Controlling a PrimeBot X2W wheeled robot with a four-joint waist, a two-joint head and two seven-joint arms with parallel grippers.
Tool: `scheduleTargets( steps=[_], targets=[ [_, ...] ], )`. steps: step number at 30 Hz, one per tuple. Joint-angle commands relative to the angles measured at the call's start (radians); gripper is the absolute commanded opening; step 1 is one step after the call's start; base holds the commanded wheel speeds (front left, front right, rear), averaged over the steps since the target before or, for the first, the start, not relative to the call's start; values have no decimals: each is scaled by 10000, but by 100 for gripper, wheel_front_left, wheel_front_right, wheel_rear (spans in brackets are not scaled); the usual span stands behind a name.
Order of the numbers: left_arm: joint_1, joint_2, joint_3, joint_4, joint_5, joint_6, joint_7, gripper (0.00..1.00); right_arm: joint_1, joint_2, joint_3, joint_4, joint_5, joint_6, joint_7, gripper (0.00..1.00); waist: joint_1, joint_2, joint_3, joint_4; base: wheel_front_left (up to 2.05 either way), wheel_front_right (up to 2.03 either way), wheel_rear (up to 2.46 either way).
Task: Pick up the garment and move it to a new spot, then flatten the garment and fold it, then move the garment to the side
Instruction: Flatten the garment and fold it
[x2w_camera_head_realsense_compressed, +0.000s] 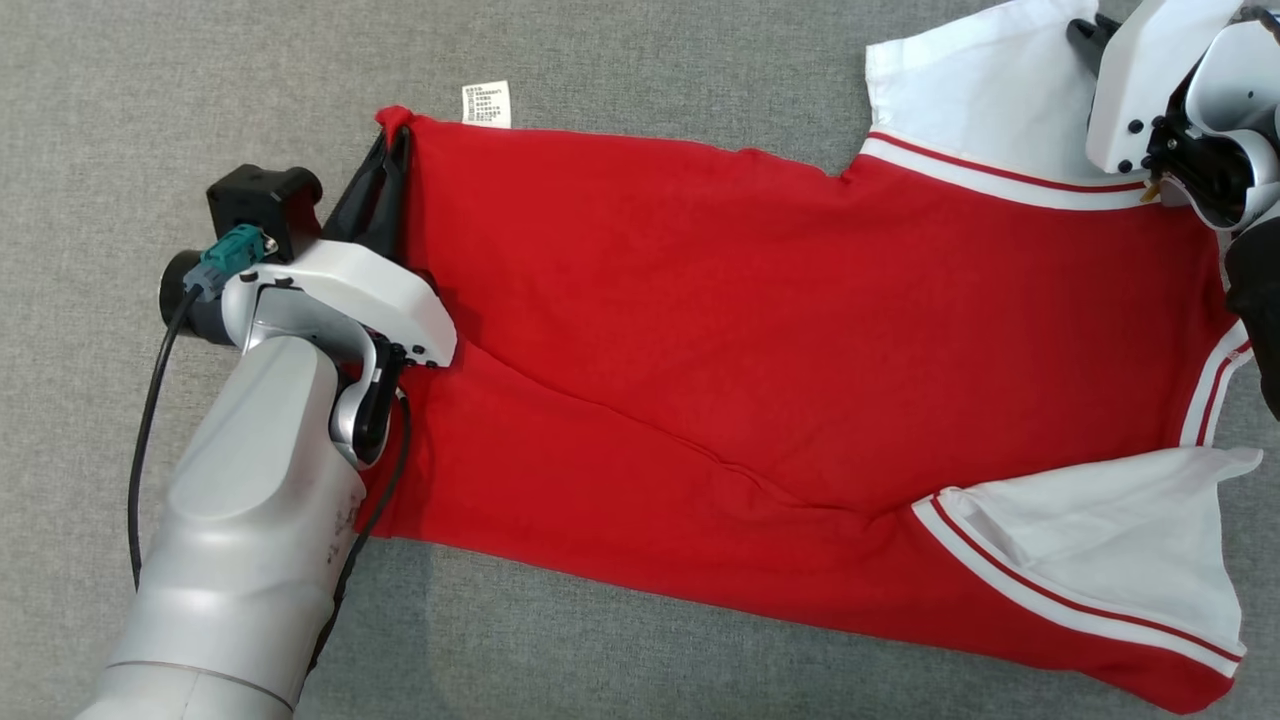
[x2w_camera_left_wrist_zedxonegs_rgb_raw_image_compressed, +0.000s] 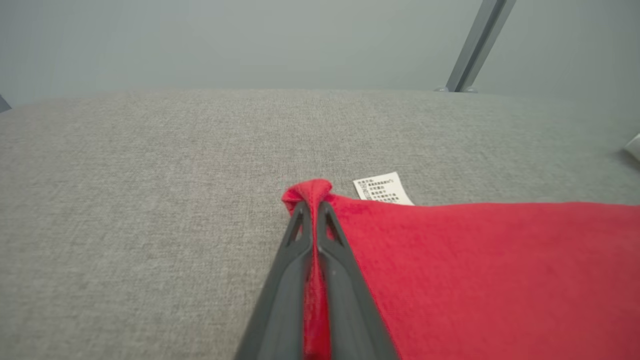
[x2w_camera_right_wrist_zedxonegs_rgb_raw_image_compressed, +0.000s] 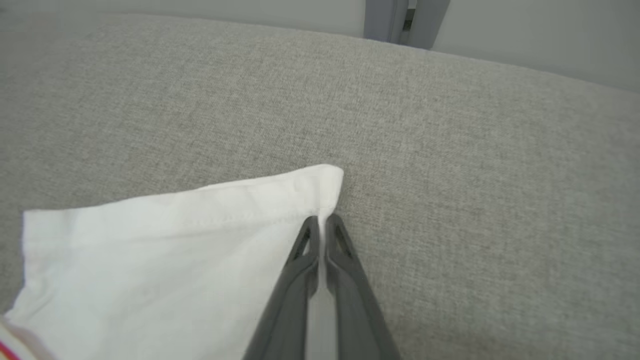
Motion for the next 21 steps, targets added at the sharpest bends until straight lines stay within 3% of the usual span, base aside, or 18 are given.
scheduleTargets(
  steps=[1, 12, 17, 21],
  targets=[
    [-189, 82, 6, 20, -79, -39, -39, 0, -35, -31, 43, 62, 99, 3, -75, 0, -1, 0, 8, -8, 0, 0, 0],
    [74, 432, 168, 128, -206, 81, -180, 0, 195, -102, 779, -347, 1151, 3, -1917, 0, -1, 0, -358, -427, 0, 0, 0],
    [368, 707, 225, 0, -259, 77, -224, 0, 993, -494, 1546, -1452, 2083, 3, -2591, 0, -1, 0, -837, -794, 0, 0, 0],
    [872, 921, 248, -245, -331, 82, -211, 0, 2212, -1171, 2048, -2799, 3004, 3, -3281, 0, -1, 0, -1330, -1031, 0, 0, 0]
  ],
)
